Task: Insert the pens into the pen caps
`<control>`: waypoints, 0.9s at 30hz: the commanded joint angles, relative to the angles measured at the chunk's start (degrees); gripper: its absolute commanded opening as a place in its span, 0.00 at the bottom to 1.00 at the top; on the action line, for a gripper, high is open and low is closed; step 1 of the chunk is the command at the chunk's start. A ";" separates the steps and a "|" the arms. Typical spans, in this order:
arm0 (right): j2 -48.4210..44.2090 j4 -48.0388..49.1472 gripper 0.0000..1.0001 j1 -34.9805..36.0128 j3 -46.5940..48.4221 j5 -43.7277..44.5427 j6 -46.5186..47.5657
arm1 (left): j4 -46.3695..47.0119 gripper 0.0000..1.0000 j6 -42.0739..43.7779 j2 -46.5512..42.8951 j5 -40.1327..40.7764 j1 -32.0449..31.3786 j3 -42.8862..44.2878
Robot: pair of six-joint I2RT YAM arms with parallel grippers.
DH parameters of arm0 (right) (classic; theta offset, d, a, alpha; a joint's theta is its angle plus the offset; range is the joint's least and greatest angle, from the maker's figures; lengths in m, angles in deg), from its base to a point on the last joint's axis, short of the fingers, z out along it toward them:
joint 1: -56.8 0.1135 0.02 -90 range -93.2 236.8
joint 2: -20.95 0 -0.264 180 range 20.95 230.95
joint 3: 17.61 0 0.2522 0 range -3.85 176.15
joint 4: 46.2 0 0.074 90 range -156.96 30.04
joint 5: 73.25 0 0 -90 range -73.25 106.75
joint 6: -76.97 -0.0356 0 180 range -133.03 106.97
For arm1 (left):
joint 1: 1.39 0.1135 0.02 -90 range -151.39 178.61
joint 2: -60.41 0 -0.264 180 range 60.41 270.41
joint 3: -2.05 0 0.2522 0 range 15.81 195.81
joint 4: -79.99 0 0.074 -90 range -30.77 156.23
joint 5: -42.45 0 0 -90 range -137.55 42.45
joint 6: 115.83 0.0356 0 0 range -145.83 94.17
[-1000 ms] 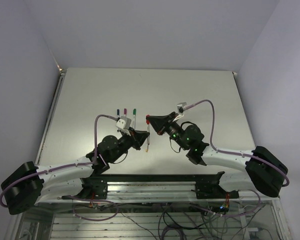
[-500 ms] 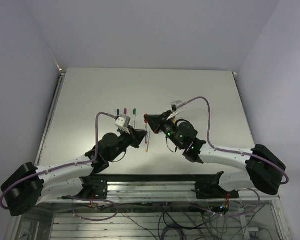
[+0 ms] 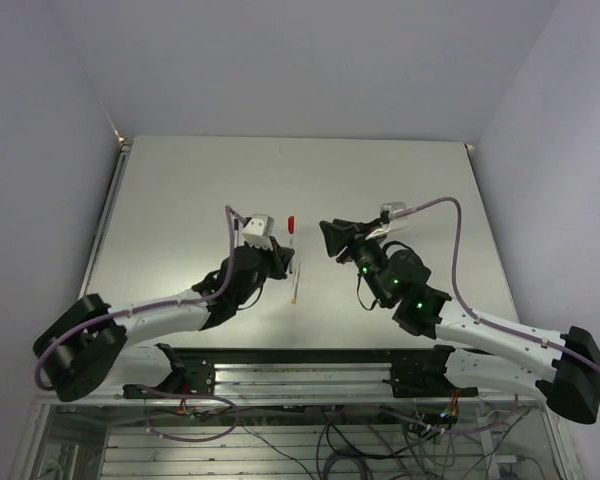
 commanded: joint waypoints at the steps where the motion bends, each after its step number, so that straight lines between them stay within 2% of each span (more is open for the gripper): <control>1: -2.22 -9.08 0.37 0.10 -1.94 6.97 -2.03 | -3.78 0.07 2.85 6.85 2.98 2.79 7.95; 7: -4.60 -13.71 0.37 0.09 -5.26 8.15 -7.12 | -13.32 0.07 3.34 19.95 2.04 7.74 19.96; 12: -6.42 -15.85 0.36 0.10 -6.47 8.71 -9.53 | -19.57 0.09 2.05 27.53 2.15 9.21 26.58; 20: -7.72 -16.78 0.36 0.05 -8.04 8.63 -11.64 | -29.74 0.14 -0.36 34.65 4.39 9.37 33.76; 27: -7.39 -16.99 0.36 0.12 -8.51 8.17 -12.66 | -32.59 0.21 -1.81 37.13 7.48 9.46 35.27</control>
